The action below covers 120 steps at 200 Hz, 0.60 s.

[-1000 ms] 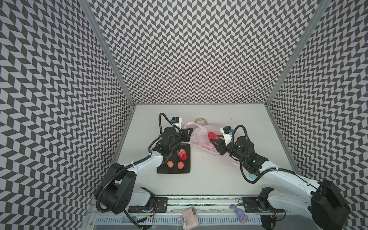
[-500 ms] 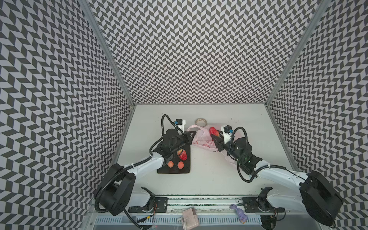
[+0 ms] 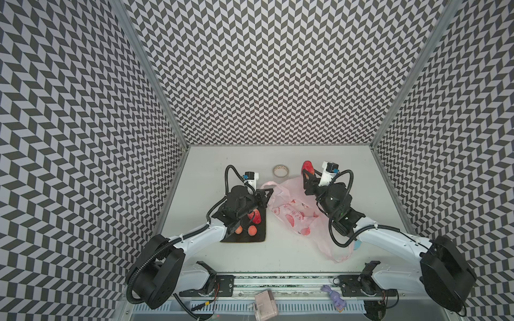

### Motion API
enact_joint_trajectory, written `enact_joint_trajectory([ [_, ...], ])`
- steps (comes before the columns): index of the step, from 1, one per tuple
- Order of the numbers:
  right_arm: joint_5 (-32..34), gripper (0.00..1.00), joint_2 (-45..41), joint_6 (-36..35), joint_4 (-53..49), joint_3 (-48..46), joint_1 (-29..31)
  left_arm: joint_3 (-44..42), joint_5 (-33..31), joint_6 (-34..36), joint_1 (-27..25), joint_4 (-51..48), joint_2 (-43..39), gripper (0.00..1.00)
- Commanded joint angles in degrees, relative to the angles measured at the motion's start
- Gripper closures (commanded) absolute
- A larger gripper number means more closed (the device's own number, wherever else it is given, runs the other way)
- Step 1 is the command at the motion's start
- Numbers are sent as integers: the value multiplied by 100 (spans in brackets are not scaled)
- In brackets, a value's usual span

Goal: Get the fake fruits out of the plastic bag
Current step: 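Lift the strawberry out with the right gripper while the left releases the bag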

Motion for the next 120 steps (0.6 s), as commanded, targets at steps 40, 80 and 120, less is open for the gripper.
enact_joint_trajectory([
  [40, -186, 72, -855, -552, -1114, 237, 33, 290, 171, 458, 28, 93, 125, 35],
  [80, -415, 72, -1332, -1013, -1410, 158, 33, 480, 197, 912, 32, -626, -353, 7],
  [120, -875, 72, -1291, -1566, -2096, 651, 35, 402, 220, 1532, 39, -1490, -1274, 0],
])
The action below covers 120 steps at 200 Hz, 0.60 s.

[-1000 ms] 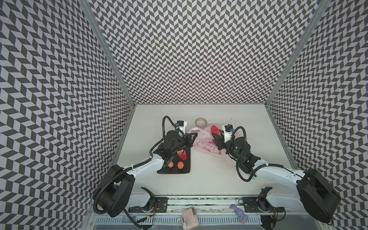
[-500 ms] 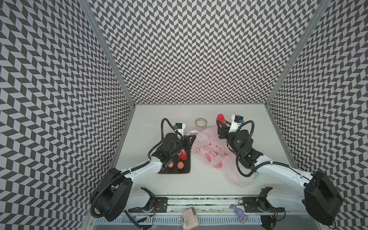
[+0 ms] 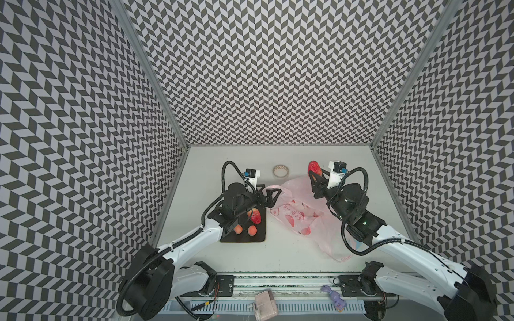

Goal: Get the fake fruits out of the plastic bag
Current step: 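Lift the strawberry out with the right gripper while the left releases the bag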

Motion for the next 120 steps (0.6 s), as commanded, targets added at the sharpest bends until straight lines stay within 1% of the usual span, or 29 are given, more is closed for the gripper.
enact_joint_trajectory([
  [1, -357, 72, 6, -502, -362, 382, 27, 99, 60, 552, 27, -659, -521, 0],
  [58, -321, 71, 269, -614, -533, 762, 26, 311, 353, 999, 104, -1752, -1532, 0],
  [76, -359, 71, 395, -644, -683, 962, 28, 473, 243, 947, 131, -2009, -1833, 0],
  [88, -444, 71, 463, -668, -787, 1075, 26, 618, -116, 788, 160, -2215, -2048, 0],
  [120, -883, 71, 637, -808, -1085, 1377, 127, 1163, -2136, 75, 403, -2954, -2557, 0],
])
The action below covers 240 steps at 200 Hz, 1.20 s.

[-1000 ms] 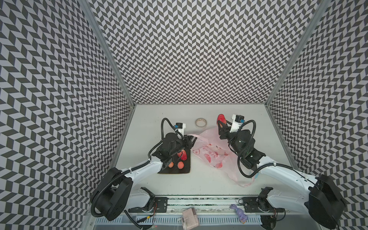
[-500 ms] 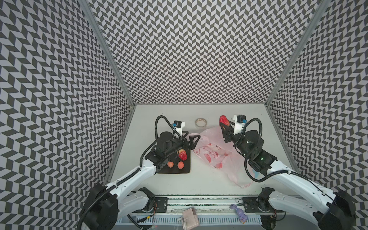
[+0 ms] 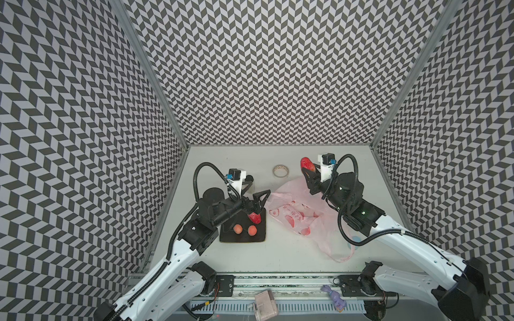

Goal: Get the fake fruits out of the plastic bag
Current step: 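Lift the strawberry out with the right gripper while the left releases the bag, then carry the red strawberry over the black tray and open the right gripper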

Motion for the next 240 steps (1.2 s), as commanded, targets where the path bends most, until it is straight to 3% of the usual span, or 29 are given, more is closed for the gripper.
enact_joint_trajectory([
  [1, -399, 71, 123, -220, -128, 346, 132, 493, -1611, -519, 228, -704, -382, 0],
  [40, -636, 71, 584, -763, -235, 708, 1249, 971, -2964, -923, 733, -1151, -655, 0],
  [83, -569, 72, 2051, -968, -32, 1356, 2699, 1270, -4204, -1097, 875, -1260, -1000, 2],
  [126, -451, 71, 3946, -294, -580, 2720, 2965, 1848, -5387, -467, 877, -1748, -1335, 2],
  [172, 643, 71, 5590, 98, -1347, 4143, 2907, 1947, -5456, -261, 867, -1875, -1560, 3],
  [240, 973, 68, 6675, 32, -1515, 4838, 2715, 1679, -5004, -626, 866, -2075, -1626, 3],
])
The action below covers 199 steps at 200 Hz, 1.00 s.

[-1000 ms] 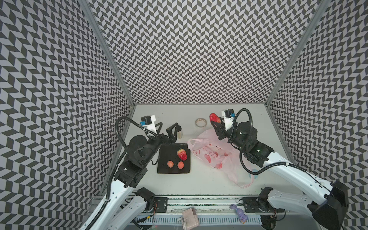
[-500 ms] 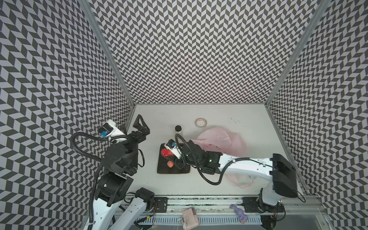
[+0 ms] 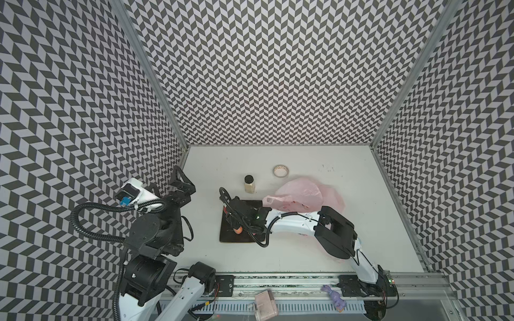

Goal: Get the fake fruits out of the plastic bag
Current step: 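Carry the red strawberry over the black tray and open the right gripper, then move the right gripper back to the pink bag while the left gripper approaches the bag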

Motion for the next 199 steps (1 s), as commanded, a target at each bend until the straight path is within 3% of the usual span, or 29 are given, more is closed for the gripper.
enact_joint_trajectory([
  [1, 223, 68, 179, -2, 61, 211, -46, -61, 134, -181, 13, -196, -48, 3],
  [38, -114, 42, 283, -87, 208, 199, -62, -218, 296, -218, 13, -15, -4, 3],
  [65, -420, 33, 116, -121, 244, 186, -64, -136, 491, -176, 14, 113, 211, 3],
  [103, -821, 29, -589, -282, 698, -277, -49, -4, 616, -88, 13, 286, 336, 3],
  [149, -1423, 28, -2153, -466, 1450, -1353, 16, 366, 834, 63, 13, 391, 490, 3],
  [199, -441, 28, -4169, -219, 939, -2435, 57, 588, 1017, 192, 13, 561, 667, 3],
])
